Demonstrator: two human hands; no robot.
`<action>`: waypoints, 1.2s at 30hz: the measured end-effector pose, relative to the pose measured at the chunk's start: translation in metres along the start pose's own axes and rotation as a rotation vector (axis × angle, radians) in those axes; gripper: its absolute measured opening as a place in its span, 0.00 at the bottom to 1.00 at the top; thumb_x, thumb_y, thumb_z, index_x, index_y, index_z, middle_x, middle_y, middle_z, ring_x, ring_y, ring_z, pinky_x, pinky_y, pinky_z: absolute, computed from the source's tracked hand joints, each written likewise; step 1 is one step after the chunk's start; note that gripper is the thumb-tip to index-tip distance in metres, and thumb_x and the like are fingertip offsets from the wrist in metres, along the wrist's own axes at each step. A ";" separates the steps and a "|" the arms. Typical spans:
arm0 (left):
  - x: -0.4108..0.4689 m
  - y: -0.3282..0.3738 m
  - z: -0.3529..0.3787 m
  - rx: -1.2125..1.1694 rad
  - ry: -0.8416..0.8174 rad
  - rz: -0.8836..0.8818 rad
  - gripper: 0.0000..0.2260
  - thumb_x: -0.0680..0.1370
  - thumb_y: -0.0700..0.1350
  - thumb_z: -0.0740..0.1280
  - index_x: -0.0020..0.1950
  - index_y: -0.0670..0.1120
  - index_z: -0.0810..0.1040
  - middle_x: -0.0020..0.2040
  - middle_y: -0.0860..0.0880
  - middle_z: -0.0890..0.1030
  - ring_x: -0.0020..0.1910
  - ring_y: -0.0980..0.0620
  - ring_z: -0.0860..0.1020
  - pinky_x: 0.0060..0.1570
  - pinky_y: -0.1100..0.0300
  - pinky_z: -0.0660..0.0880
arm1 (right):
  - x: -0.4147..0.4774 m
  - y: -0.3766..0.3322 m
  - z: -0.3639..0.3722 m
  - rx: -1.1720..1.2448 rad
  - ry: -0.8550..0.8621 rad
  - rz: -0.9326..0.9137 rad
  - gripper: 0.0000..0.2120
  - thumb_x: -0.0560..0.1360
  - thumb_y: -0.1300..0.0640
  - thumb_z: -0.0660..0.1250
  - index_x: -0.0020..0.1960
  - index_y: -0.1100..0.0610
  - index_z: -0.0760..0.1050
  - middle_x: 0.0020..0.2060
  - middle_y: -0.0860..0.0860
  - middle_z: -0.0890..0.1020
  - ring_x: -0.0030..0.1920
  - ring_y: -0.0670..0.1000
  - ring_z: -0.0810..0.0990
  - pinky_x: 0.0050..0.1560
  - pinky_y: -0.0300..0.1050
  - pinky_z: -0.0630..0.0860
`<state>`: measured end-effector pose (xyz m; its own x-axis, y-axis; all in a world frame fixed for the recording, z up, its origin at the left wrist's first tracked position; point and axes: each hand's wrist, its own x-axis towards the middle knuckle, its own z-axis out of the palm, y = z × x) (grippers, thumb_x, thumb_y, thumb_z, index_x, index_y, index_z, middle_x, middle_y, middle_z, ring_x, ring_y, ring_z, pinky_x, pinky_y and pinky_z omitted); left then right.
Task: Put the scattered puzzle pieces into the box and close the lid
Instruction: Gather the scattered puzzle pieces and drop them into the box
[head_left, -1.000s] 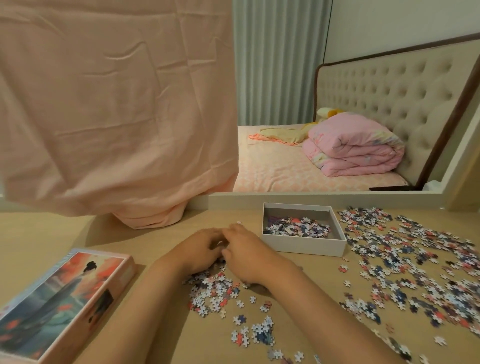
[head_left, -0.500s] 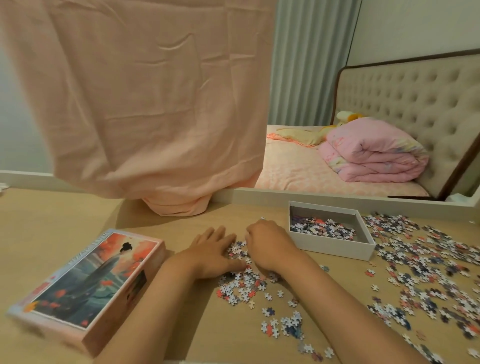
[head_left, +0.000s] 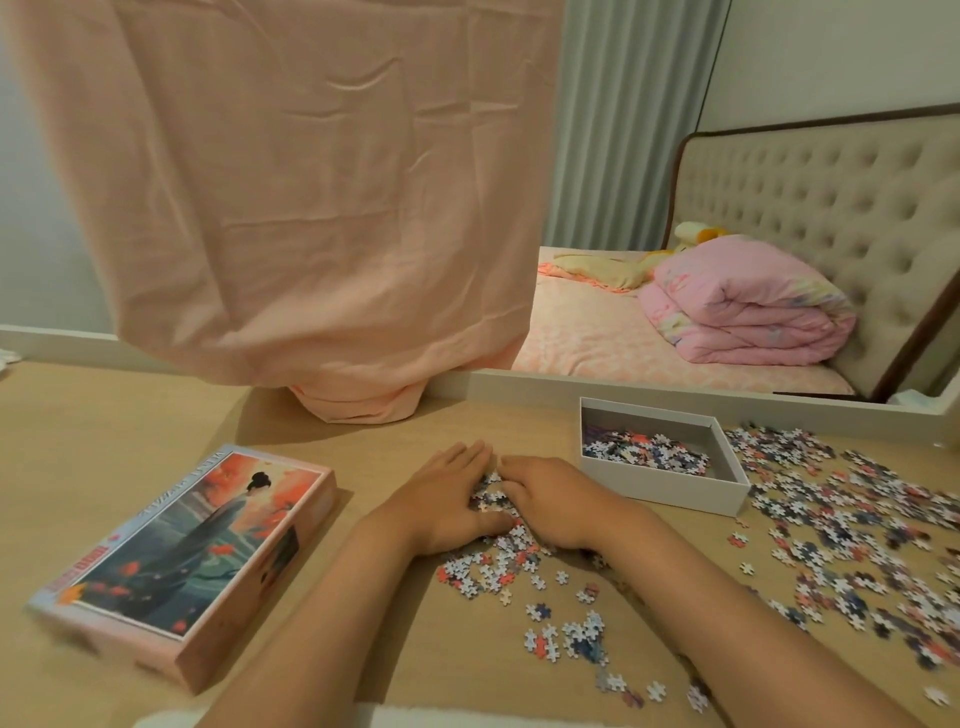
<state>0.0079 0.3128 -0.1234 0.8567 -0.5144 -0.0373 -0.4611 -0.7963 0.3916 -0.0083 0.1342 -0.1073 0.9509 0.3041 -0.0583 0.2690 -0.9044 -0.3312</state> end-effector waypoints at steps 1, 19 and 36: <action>0.001 0.003 0.002 0.005 -0.013 0.013 0.41 0.76 0.66 0.62 0.81 0.52 0.45 0.80 0.55 0.44 0.78 0.57 0.42 0.75 0.59 0.43 | -0.012 0.002 -0.002 0.008 -0.015 -0.022 0.11 0.84 0.53 0.55 0.52 0.56 0.73 0.52 0.55 0.79 0.53 0.57 0.77 0.53 0.50 0.72; -0.023 0.055 -0.001 -0.243 -0.069 0.049 0.32 0.77 0.61 0.66 0.78 0.61 0.56 0.75 0.61 0.63 0.72 0.60 0.64 0.69 0.62 0.60 | -0.090 0.062 -0.020 0.038 0.029 -0.057 0.20 0.83 0.55 0.56 0.74 0.45 0.69 0.74 0.42 0.70 0.73 0.45 0.67 0.75 0.43 0.62; -0.075 0.045 0.017 -0.024 0.026 -0.041 0.43 0.70 0.74 0.62 0.79 0.61 0.49 0.76 0.65 0.44 0.76 0.62 0.41 0.76 0.52 0.44 | -0.093 0.052 -0.020 0.165 0.100 -0.104 0.16 0.82 0.57 0.59 0.67 0.48 0.78 0.69 0.46 0.76 0.67 0.46 0.73 0.70 0.44 0.67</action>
<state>-0.0813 0.3103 -0.1185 0.8807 -0.4728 -0.0299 -0.4200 -0.8085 0.4121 -0.0801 0.0526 -0.1001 0.9320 0.3547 0.0748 0.3453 -0.8062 -0.4805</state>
